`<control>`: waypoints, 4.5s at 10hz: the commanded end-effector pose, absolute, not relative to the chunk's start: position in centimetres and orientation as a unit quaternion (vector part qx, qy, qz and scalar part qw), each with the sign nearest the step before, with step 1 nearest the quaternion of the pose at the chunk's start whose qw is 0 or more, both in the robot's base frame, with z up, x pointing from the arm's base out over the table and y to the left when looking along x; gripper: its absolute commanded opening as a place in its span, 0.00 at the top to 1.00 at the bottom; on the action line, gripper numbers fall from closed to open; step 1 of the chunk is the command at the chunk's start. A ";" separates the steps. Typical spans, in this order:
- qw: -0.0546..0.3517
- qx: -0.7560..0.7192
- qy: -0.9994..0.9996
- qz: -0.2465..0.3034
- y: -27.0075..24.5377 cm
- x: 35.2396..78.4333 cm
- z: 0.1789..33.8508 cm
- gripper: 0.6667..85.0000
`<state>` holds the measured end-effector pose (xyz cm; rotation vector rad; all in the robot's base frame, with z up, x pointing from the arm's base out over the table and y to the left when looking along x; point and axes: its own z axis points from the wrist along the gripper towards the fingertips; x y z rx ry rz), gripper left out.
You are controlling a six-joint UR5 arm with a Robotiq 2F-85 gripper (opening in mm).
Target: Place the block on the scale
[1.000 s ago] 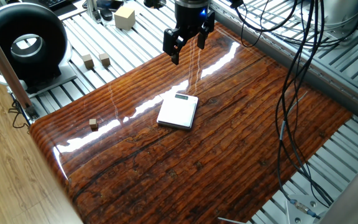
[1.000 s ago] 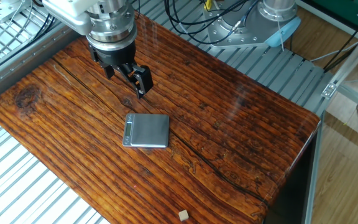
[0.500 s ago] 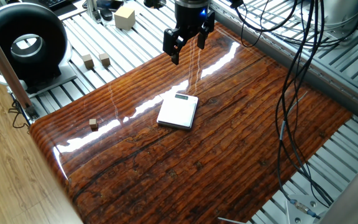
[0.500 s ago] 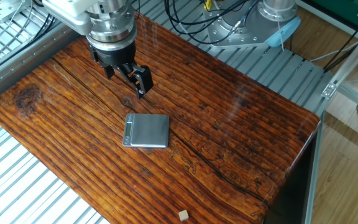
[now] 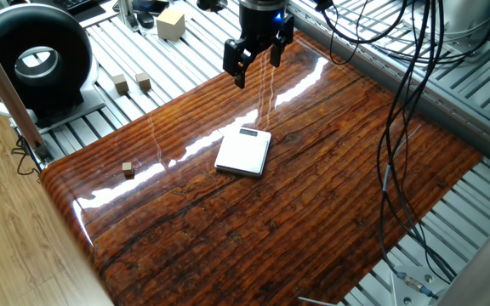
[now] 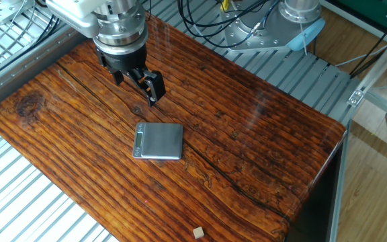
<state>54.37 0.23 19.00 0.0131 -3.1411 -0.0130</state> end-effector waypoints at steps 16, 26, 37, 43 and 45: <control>-0.022 0.059 -0.998 0.022 0.9 55.6 16.9 1.00; -0.038 0.029 -0.999 0.010 3.9 55.5 14.7 1.00; -0.027 0.090 -0.995 -0.015 6.5 56.2 14.3 0.91; -0.037 0.019 -0.997 -0.061 20.3 63.3 9.2 0.78; -0.045 0.014 -0.997 -0.055 21.5 63.5 6.6 0.70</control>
